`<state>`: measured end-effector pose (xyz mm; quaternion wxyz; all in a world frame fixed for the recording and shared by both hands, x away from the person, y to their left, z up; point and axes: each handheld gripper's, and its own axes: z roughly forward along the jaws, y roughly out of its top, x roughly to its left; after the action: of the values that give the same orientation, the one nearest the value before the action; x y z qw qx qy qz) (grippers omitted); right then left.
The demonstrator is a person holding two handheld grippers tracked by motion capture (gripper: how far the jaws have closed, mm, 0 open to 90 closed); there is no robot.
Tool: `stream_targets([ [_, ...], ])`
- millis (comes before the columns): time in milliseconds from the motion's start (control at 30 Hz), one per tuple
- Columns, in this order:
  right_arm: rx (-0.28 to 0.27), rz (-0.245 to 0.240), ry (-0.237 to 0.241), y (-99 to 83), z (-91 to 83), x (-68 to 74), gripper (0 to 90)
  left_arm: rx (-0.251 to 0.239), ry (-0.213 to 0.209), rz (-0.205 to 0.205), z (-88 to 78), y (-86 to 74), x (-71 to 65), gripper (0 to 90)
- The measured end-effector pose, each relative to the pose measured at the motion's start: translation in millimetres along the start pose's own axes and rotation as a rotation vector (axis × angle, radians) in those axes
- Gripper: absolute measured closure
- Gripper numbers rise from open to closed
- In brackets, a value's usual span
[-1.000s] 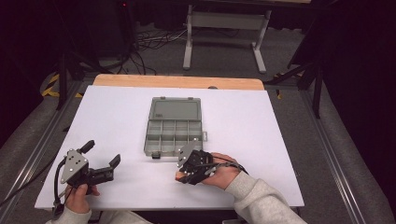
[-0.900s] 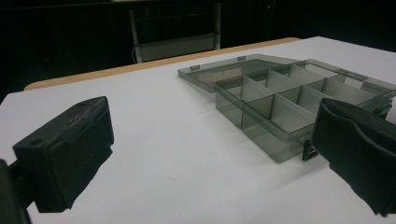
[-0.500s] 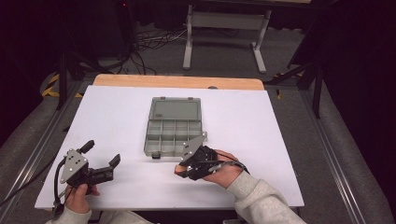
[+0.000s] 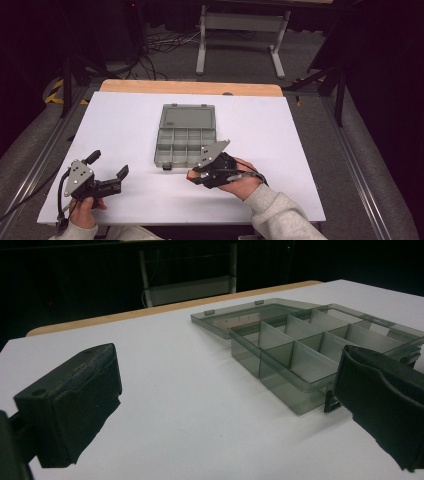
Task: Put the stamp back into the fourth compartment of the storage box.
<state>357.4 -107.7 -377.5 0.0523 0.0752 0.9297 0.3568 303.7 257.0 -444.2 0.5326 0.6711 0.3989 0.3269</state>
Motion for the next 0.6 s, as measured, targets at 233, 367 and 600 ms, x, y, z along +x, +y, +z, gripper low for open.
stream_targets([
  [233,-0.022,0.009,-0.023,-0.4,-4.2,-2.1,65.4,0.000,0.000,0.002,0.0,0.0,0.0,0.2],
  [367,-0.042,0.024,-0.040,-0.5,-7.6,-3.5,65.3,0.001,0.001,0.003,-0.1,0.1,0.0,0.2],
  [600,-0.074,0.046,-0.078,-0.4,-12.8,-8.3,65.3,0.002,0.000,0.007,0.0,0.1,-0.2,0.1],
])
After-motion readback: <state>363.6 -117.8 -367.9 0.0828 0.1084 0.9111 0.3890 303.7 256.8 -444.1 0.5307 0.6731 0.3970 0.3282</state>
